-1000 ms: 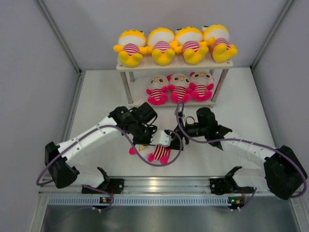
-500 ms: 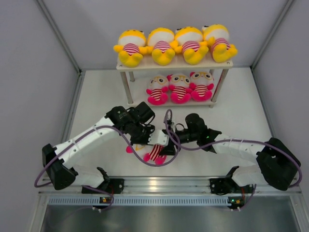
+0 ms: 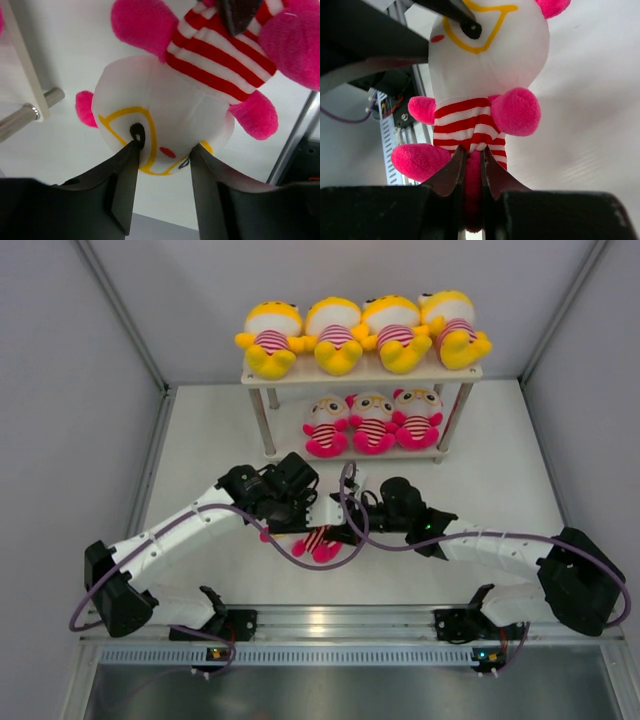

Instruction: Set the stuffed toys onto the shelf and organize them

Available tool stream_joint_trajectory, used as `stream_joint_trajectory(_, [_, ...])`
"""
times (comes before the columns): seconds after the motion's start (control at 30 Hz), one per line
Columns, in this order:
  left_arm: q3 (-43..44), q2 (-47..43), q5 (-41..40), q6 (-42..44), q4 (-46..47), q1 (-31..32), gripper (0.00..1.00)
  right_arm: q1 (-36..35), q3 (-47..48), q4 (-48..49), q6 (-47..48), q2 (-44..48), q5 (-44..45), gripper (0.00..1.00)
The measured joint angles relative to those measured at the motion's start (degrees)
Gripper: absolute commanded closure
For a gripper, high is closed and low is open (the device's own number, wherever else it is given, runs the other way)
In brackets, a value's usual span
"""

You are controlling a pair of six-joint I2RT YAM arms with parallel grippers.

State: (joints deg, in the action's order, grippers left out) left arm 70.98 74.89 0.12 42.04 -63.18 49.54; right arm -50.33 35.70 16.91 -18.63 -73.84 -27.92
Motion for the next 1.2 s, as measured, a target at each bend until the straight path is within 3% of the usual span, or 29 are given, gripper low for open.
stream_joint_trajectory(0.03, [-0.2,0.0,-1.3,-0.9,0.6,0.0,0.39,-0.1,0.0,0.0,-0.5,0.3,1.4,1.00])
stream_joint_trajectory(0.07, [-0.3,0.0,-3.0,-2.1,1.3,0.0,0.15,-0.2,0.0,0.0,-0.9,0.5,2.8,1.00])
stream_joint_trajectory(0.2, [-0.7,-0.2,-10.6,-7.1,2.4,-0.2,0.06,-0.2,0.0,-0.7,-2.3,1.2,6.9,1.00])
stream_joint_trajectory(0.47, [-8.3,-6.8,-21.0,-12.2,3.1,-6.7,0.01,-0.2,0.0,-1.8,-5.3,1.9,12.6,1.00])
stream_joint_trajectory(0.8, [-8.8,-17.6,-20.4,-17.0,3.6,-29.4,0.01,-2.9,3.6,-2.4,-9.6,3.5,21.6,1.00])
stream_joint_trajectory(0.97, [-9.7,-20.3,-17.8,-17.9,3.7,-32.7,0.01,-3.2,12.2,-1.5,-11.2,1.1,30.2,1.00])
stream_joint_trajectory(1.2, [-10.2,-20.5,-16.7,-18.2,3.7,-34.2,0.01,-3.2,25.0,-1.9,-10.4,-11.1,41.9,1.00])
